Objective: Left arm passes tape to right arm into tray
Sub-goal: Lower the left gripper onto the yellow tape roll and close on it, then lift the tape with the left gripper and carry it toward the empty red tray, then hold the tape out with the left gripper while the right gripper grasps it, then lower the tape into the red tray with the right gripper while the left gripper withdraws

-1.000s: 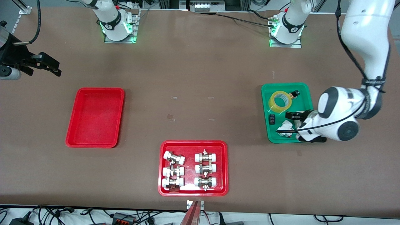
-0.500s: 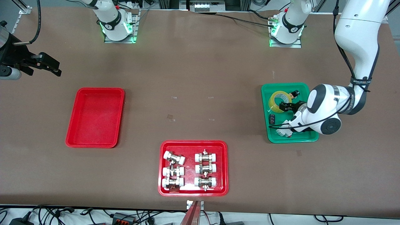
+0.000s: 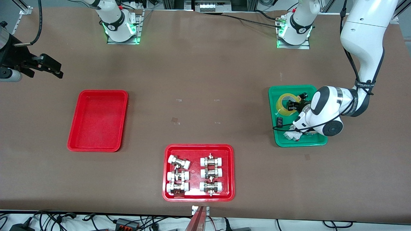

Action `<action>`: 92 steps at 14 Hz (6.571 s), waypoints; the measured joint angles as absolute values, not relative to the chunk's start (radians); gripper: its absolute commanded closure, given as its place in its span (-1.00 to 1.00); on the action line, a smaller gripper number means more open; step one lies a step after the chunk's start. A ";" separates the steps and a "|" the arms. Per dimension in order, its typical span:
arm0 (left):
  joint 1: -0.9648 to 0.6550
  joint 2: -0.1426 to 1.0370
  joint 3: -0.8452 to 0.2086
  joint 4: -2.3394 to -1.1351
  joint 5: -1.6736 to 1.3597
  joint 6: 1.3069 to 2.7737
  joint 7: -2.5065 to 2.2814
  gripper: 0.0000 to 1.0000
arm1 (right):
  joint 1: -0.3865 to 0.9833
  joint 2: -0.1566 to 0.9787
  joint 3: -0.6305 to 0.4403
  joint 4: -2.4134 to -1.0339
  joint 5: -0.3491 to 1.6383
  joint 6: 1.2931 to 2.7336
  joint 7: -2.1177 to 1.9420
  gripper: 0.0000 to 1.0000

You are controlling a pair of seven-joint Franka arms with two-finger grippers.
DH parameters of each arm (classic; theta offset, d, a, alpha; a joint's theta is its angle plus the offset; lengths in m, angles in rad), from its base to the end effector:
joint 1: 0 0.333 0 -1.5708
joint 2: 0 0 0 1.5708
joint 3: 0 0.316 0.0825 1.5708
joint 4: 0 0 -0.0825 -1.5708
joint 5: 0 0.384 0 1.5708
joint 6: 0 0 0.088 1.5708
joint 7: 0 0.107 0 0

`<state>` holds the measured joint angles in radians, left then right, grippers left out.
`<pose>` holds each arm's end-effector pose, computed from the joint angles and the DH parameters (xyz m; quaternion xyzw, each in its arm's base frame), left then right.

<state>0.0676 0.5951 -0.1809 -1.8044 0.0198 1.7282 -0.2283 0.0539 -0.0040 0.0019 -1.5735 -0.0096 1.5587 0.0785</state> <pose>0.5663 -0.0599 0.1875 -0.9437 -0.0477 0.3272 0.0118 0.5512 0.0298 0.6244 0.9999 -0.0114 -0.0051 0.0052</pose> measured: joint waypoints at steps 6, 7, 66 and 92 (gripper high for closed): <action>0.071 0.603 -0.178 -1.808 0.020 1.732 -0.230 -0.23 | 0.054 -0.004 0.002 -1.573 -0.010 1.559 0.078 -1.00; 0.074 0.605 -0.178 -1.808 0.020 1.732 -0.230 -0.11 | 0.054 -0.004 0.002 -1.573 -0.010 1.559 0.078 -1.00; -0.571 0.916 -0.275 -1.035 -0.611 2.347 -0.411 1.00 | 0.238 0.379 0.016 -1.638 0.689 1.946 -0.459 -1.00; -0.005 0.710 -0.224 -0.957 -0.320 1.606 0.040 -1.00 | -0.088 0.465 -0.027 -1.646 0.686 1.711 -0.701 1.00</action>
